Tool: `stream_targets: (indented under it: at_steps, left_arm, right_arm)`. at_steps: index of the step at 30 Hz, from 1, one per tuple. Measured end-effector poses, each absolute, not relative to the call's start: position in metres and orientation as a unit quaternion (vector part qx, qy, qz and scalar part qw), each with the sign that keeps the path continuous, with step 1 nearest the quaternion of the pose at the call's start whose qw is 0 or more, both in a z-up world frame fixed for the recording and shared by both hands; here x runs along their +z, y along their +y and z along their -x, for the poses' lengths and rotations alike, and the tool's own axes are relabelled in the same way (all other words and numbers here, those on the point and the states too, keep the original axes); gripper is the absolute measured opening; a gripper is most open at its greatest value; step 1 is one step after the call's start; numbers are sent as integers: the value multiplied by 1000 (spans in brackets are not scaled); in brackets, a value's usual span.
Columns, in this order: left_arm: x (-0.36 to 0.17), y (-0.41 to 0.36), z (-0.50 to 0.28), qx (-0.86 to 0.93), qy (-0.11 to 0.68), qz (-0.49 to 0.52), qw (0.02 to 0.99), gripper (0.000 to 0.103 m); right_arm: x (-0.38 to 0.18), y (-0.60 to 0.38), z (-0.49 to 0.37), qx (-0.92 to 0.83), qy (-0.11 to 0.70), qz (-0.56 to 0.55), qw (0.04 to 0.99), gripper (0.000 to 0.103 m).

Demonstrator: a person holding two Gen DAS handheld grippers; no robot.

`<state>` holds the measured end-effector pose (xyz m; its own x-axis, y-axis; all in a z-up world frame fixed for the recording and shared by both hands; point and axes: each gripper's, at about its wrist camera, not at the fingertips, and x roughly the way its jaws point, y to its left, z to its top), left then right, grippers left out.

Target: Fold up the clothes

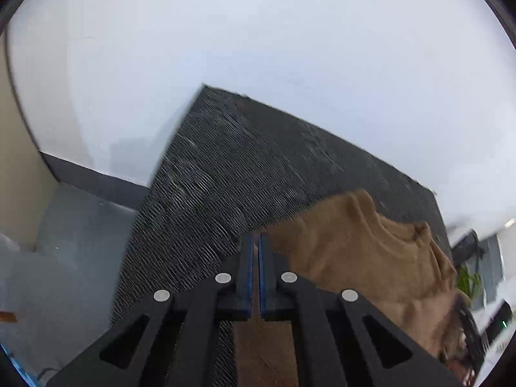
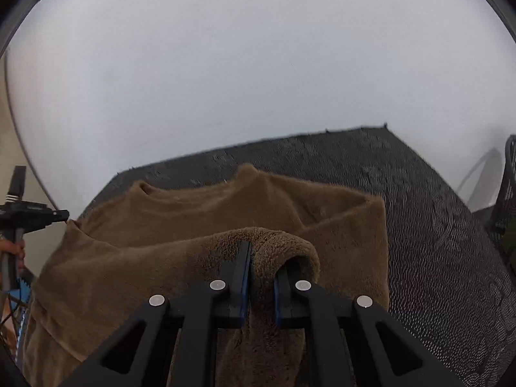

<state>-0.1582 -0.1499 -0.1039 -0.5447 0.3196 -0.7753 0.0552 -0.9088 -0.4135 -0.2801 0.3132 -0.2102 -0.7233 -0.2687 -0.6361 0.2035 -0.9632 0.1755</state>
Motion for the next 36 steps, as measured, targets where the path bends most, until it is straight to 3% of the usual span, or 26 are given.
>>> stream_targets:
  at_steps: [4, 5, 6, 7, 8, 9, 10, 12, 16, 23, 24, 25, 27, 33, 36]
  left_arm:
    - [-97, -126, 127, 844, -159, 490, 149, 10]
    - [-95, -119, 116, 843, -138, 492, 168, 19]
    - [-94, -114, 104, 844, -115, 491, 183, 34]
    - [-93, -109, 91, 845, -89, 489, 195, 43]
    - [-92, -103, 72, 849, -52, 483, 206, 64]
    - [-93, -98, 57, 853, -17, 481, 203, 76]
    - [-94, -93, 43, 856, 19, 478, 198, 77]
    - [-96, -83, 15, 858, 89, 470, 187, 77]
    - [-118, -71, -2, 856, 187, 461, 139, 77]
    - [-127, -69, 16, 890, 218, 399, 34, 77]
    - [-128, -70, 17, 892, 217, 396, 22, 77]
    - [-129, -71, 19, 894, 216, 393, 9, 78]
    - [-129, -78, 19, 898, 206, 389, -14, 78]
    - [-129, -114, -6, 904, 147, 397, -59, 78]
    - [-136, -112, -16, 899, 162, 403, -54, 77]
  right_arm:
    - [-214, 315, 280, -922, -55, -359, 132, 14]
    - [-215, 314, 279, -922, -57, -360, 134, 16]
    - [-215, 314, 278, -921, -58, -360, 136, 20]
    - [-215, 313, 278, -921, -59, -361, 137, 29]
    - [-216, 313, 277, -920, -60, -362, 139, 36]
    - [-216, 313, 276, -919, -62, -362, 140, 56]
    - [-216, 312, 276, -919, -63, -363, 142, 71]
    - [-217, 312, 274, -918, -65, -364, 145, 74]
    - [-217, 310, 273, -913, -74, -370, 152, 74]
    - [-218, 299, 276, -911, -54, -378, 158, 73]
    - [-217, 298, 276, -911, -47, -377, 158, 61]
    - [-217, 296, 276, -912, -40, -377, 157, 38]
    - [-216, 298, 278, -913, -36, -376, 151, 25]
    - [-195, 302, 267, -931, -24, -329, 153, 23]
    - [-207, 297, 270, -924, -13, -350, 155, 23]
